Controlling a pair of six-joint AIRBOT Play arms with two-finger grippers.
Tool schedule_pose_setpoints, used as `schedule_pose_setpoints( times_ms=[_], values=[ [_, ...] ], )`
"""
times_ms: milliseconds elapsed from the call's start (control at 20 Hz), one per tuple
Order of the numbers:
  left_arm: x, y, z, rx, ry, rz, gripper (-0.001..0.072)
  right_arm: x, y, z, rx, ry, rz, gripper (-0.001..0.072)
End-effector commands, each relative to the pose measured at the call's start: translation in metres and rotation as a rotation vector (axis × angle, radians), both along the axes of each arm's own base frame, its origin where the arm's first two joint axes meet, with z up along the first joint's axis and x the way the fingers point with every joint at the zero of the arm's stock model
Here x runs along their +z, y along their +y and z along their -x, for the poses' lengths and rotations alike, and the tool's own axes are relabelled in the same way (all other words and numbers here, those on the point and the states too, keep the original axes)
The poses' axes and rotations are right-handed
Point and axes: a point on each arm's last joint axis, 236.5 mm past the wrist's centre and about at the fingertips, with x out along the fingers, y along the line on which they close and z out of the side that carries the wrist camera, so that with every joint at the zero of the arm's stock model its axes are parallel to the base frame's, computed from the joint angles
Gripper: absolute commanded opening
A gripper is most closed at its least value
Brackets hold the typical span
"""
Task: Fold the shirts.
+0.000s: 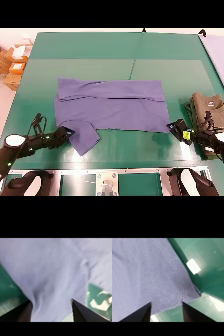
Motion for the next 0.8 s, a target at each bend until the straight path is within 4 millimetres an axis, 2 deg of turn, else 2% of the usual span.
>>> schedule_pose_setpoints(
  times_ms=[0, 50, 200, 250, 400, 450, 550, 650, 750],
  values=[
    [0.010, -0.003, -0.014, 0.034, -0.069, 0.036, 0.0478, 0.000, 0.005, 0.004, 0.014, 0.011, -0.017, 0.0455],
    [0.011, -0.005, -0.012, 0.014, -0.074, 0.039, 0.0372, 0.000, 0.008, 0.006, 0.025, 0.020, -0.028, 0.0455],
    [0.012, -0.009, -0.009, -0.012, -0.073, 0.046, 0.0344, 0.000, 0.019, 0.014, 0.058, 0.048, -0.064, 0.0455],
    [0.012, -0.011, -0.006, -0.037, -0.079, 0.046, 0.0113, 0.000, 0.022, 0.017, 0.068, 0.056, -0.074, 0.0455],
    [0.009, -0.013, -0.001, -0.048, -0.072, 0.050, 0.0070, -0.001, 0.025, 0.019, 0.075, 0.064, -0.084, 0.0455],
    [0.009, -0.014, 0.000, -0.059, -0.076, 0.049, 0.0033, -0.003, 0.025, 0.021, 0.071, 0.069, -0.087, 0.0455],
    [0.008, -0.013, 0.000, -0.066, -0.079, 0.036, 0.0033, -0.013, 0.025, 0.023, 0.042, 0.082, -0.095, 0.0455],
    [0.007, -0.012, 0.000, -0.068, -0.080, 0.030, 0.0033, -0.021, 0.033, 0.027, 0.027, 0.107, -0.143, 0.0454],
    [0.006, -0.008, -0.004, -0.048, -0.090, 0.015, 0.0033, -0.025, 0.023, 0.020, -0.011, 0.089, -0.112, 0.0454]
  ],
)
